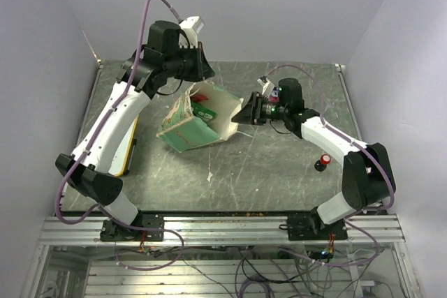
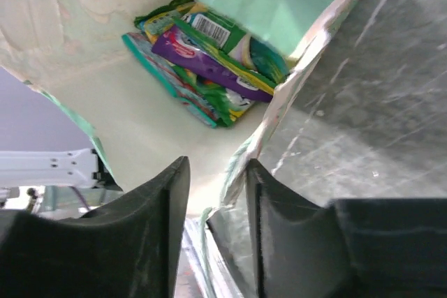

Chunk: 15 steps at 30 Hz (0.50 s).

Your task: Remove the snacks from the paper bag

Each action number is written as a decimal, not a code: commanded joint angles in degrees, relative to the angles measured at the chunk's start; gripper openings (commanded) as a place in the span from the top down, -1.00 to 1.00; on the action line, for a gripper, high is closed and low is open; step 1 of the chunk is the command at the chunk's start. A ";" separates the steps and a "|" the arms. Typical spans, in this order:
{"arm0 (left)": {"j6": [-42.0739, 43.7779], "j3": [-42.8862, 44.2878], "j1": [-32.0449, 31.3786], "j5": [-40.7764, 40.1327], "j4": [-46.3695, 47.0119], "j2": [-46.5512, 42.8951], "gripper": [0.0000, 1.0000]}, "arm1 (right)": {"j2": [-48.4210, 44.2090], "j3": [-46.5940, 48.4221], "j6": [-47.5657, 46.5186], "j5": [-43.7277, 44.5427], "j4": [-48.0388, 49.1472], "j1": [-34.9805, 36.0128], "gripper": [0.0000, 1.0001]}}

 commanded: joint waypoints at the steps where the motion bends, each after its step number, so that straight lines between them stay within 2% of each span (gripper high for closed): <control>1: 2.25 6.99 0.44 -5.90 -1.06 0.37 0.86 | -0.98 0.37 1.49 1.49 0.58 2.85 0.43; 5: 4.47 12.54 1.99 -9.78 -1.92 1.69 0.86 | -0.90 0.87 0.75 3.45 -1.02 5.92 0.62; 8: 6.92 15.55 2.26 -9.48 -1.17 2.45 0.86 | 0.21 2.19 1.72 4.50 -0.69 9.17 0.78; 12: 8.23 15.73 2.23 -3.64 0.52 2.73 0.86 | 1.35 2.65 4.95 4.86 3.40 13.17 0.96; 15: 6.95 11.92 2.16 4.24 3.66 1.75 0.86 | 2.08 2.09 6.81 5.25 5.98 15.83 0.97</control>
